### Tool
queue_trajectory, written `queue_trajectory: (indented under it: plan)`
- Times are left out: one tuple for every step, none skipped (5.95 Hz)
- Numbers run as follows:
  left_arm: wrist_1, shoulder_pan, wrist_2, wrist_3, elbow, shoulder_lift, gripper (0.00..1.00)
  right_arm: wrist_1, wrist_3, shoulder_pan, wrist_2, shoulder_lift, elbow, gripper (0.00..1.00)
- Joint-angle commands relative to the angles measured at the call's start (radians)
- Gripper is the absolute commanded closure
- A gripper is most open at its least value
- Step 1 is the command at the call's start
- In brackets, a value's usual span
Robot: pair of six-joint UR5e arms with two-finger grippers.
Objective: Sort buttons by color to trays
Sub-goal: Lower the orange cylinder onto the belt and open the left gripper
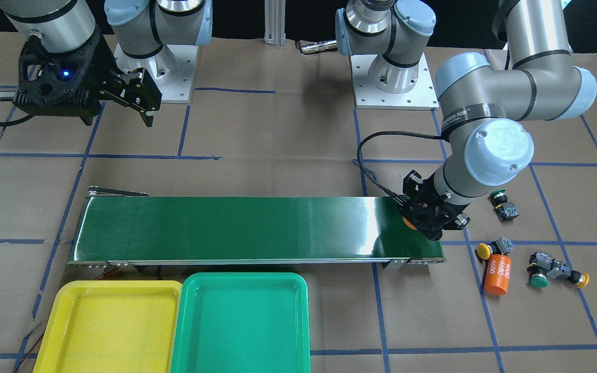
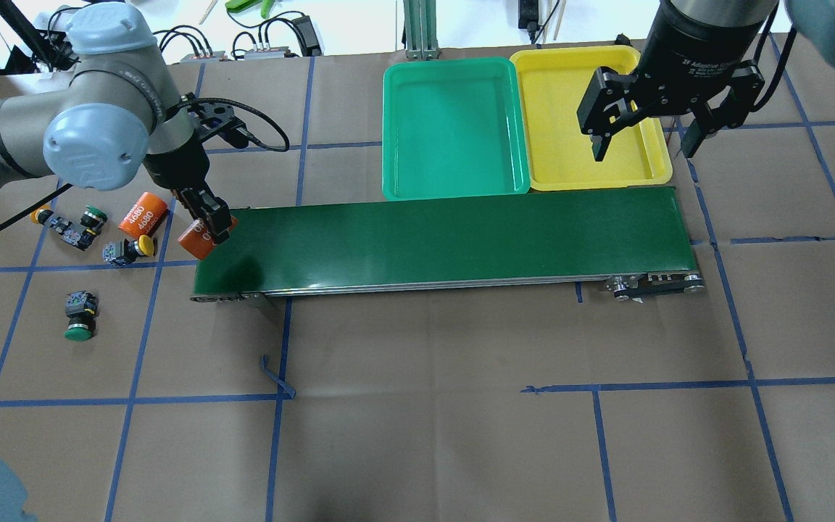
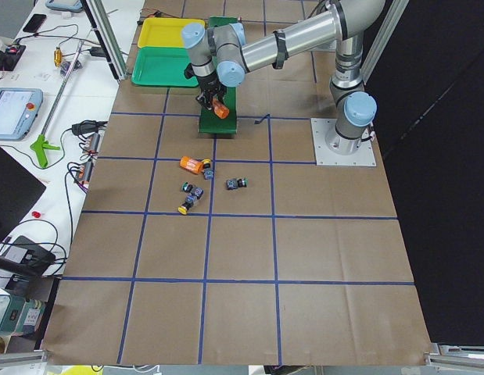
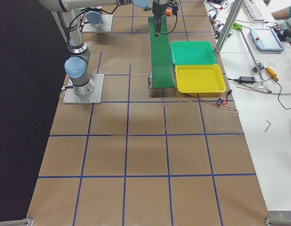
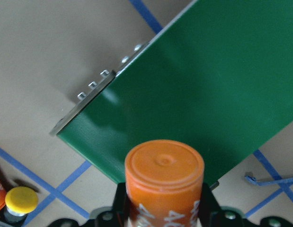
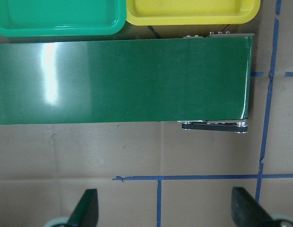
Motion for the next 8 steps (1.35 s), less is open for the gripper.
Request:
queue_trajectory:
  plan:
    - [0.095,-0.077,0.037,0.324,-0.005,-0.031,1.0,0.0,-0.002,0.0,0.002,-0.001,0.004,0.0]
    - [0.123,-0.094,0.042,0.449,-0.015,-0.042,0.99,0.0,-0.017,0.002,0.003,-0.012,0.009,0.0]
    - [0.136,-0.107,0.071,0.511,-0.065,-0.041,0.98,-0.002,-0.151,0.006,0.011,-0.015,0.007,0.0]
    - [0.153,-0.112,0.1,0.511,-0.108,-0.021,0.9,0.0,-0.266,0.008,0.014,-0.022,0.01,0.0]
    - [0.16,-0.109,0.087,0.508,-0.096,-0.025,0.13,0.002,-0.376,0.037,0.014,-0.023,0.035,0.0]
    - [0.162,-0.108,0.088,0.5,-0.091,-0.027,0.02,0.003,-0.584,0.085,0.015,-0.021,0.049,0.0]
    - [0.16,-0.089,0.084,0.433,-0.087,0.0,0.02,0.003,-0.745,0.134,0.014,-0.019,0.056,0.0]
    - [0.163,-0.024,0.084,0.329,-0.082,0.039,0.02,0.003,-0.782,0.162,0.006,-0.009,0.067,0.0]
